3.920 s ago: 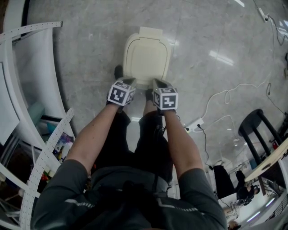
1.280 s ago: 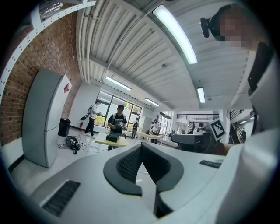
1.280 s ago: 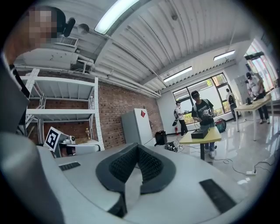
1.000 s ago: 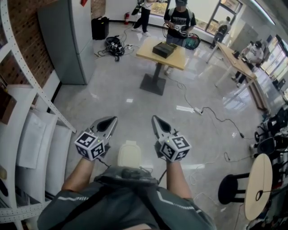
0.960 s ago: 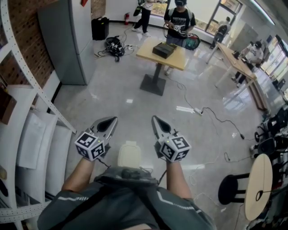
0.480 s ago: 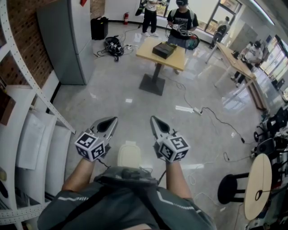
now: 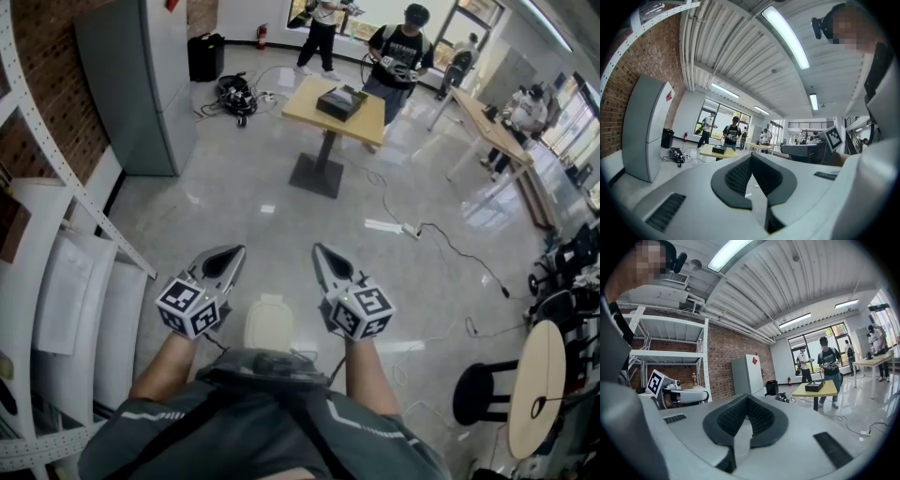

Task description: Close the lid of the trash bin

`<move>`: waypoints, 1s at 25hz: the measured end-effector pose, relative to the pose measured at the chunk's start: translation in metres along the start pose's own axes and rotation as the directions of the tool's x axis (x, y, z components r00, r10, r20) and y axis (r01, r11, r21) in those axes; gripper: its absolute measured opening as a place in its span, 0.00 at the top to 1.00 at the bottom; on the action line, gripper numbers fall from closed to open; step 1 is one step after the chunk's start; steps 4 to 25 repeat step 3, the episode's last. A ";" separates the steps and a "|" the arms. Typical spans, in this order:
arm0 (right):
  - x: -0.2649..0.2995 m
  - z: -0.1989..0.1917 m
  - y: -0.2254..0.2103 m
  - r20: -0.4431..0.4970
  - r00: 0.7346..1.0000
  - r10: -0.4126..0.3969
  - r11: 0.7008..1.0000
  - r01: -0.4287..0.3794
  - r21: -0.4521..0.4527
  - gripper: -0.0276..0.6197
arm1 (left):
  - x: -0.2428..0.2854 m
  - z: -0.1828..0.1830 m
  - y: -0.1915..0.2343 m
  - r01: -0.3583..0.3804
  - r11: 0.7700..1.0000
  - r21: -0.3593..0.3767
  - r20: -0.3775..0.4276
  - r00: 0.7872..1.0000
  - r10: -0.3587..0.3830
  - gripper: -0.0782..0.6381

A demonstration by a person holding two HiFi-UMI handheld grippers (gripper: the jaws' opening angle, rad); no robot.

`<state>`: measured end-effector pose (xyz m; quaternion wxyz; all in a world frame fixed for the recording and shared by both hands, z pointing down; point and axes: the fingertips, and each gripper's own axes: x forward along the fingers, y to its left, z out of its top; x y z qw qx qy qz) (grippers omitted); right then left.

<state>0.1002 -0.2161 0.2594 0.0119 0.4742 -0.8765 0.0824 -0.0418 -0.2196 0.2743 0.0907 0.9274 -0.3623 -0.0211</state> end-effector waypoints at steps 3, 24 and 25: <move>0.000 0.000 -0.001 0.001 1.000 -0.002 1.000 0.002 0.001 0.95 | 0.000 -0.001 0.002 -0.013 1.000 -0.008 -0.006 1.000 0.013 0.89; 0.000 0.000 -0.001 0.001 1.000 -0.002 1.000 0.002 0.001 0.95 | 0.000 -0.001 0.002 -0.013 1.000 -0.008 -0.006 1.000 0.013 0.89; 0.000 0.000 -0.001 0.001 1.000 -0.002 1.000 0.002 0.001 0.95 | 0.000 -0.001 0.002 -0.013 1.000 -0.008 -0.006 1.000 0.013 0.89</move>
